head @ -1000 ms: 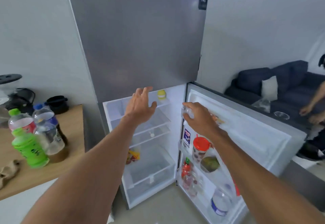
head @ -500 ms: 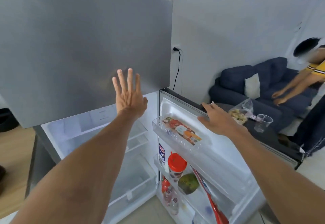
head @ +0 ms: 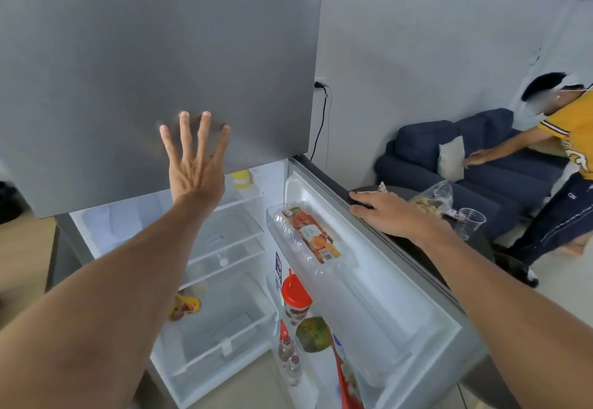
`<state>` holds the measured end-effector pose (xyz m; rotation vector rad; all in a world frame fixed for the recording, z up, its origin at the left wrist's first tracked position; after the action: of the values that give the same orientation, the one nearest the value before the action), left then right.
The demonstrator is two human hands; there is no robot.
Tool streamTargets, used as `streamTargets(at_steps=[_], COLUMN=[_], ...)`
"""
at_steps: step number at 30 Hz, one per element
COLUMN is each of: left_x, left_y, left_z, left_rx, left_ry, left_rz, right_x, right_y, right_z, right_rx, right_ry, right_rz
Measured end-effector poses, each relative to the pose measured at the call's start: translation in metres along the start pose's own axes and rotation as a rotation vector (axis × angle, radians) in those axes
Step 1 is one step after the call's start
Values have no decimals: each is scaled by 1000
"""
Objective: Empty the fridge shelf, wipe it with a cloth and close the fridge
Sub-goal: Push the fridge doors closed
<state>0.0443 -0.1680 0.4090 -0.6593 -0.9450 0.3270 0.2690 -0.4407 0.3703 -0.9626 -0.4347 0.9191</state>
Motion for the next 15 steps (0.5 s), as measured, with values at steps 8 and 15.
streamTargets(at_steps=[8, 15], left_x=[-17, -40], left_y=[5, 7], left_z=[52, 92], left_rx=[99, 42], left_ry=[-31, -87], left_rz=[-10, -27], right_x=[-7, 0], right_y=[44, 88], right_z=[44, 90], right_rx=[168, 282], right_ry=[-86, -268], right_rz=[48, -14])
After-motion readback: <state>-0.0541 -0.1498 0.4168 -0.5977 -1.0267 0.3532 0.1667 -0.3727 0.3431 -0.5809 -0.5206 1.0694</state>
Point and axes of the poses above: each hand's wrist, its own x-axis towards the middle knuckle, its own y-axis out of the palm, z = x × y, the point moved 7 cm from there along x, towards the middle knuckle, and after that the axes turned 13 degrees about x, right-handed, at the moved point
